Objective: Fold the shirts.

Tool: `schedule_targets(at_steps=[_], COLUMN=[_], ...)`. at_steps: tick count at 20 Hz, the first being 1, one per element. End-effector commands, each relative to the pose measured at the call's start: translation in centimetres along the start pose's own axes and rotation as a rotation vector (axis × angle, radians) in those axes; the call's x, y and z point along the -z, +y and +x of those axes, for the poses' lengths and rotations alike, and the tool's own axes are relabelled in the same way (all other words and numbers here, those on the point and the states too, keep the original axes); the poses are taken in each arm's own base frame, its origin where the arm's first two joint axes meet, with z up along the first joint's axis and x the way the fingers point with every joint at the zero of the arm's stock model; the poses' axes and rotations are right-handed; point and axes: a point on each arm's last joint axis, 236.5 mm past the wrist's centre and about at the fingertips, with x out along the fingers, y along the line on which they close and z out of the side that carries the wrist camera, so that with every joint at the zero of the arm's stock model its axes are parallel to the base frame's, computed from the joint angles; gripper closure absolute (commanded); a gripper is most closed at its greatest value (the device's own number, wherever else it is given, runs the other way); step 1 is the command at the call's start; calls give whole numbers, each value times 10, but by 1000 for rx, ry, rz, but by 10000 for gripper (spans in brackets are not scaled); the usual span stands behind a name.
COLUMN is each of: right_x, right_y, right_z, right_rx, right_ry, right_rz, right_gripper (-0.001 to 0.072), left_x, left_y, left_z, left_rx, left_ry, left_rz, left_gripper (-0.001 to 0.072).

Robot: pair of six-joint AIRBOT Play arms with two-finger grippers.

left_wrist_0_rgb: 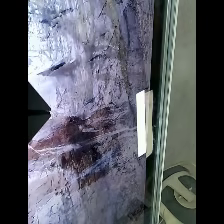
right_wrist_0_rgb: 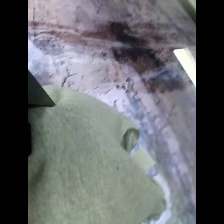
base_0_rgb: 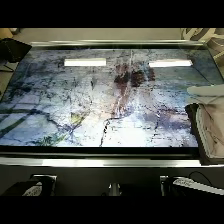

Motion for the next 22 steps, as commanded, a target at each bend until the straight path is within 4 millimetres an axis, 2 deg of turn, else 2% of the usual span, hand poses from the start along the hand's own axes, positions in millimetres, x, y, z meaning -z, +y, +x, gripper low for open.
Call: schedule_targets(at_steps=[1, 4, 6, 11, 14, 15, 16, 17, 18, 20, 22], right_x=[56, 89, 109, 201, 232, 237, 234, 222, 203, 156, 78], right_y=[-54, -95, -108, -123, -135, -139, -144, -151, -153, -155, -152], right_z=[-41, -72, -76, -49, -26, -21, -19, -19, -22, -45, -87], right_rx=[238, 468, 521, 524, 536, 535, 548, 568, 574, 641, 772], right_ry=[175, 290, 350, 535, 527, 528, 509, 461, 416, 313, 110], right_rz=[95, 151, 192, 314, 332, 337, 326, 289, 227, 106, -47], right_gripper=[689, 690, 690, 690, 688, 615, 332, 75, 23, 23, 30], left_x=[0, 0, 0, 1, 2, 1, 1, 1, 1, 0, -2], left_y=[0, -1, -2, -7, -10, -12, -12, -13, -15, -15, -17], left_z=[0, 0, 0, 2, 2, 2, 2, 2, 2, 2, 3], left_rx=[0, 1, 4, 14, 21, 29, 30, 35, 40, 43, 44], left_ry=[-1, 0, 1, 3, 3, 2, 1, 1, 0, -1, -10], left_rz=[1, 1, 2, 6, 8, 4, 4, 0, -3, -5, -2], left_gripper=[680, 680, 680, 680, 680, 680, 680, 680, 680, 681, 682])
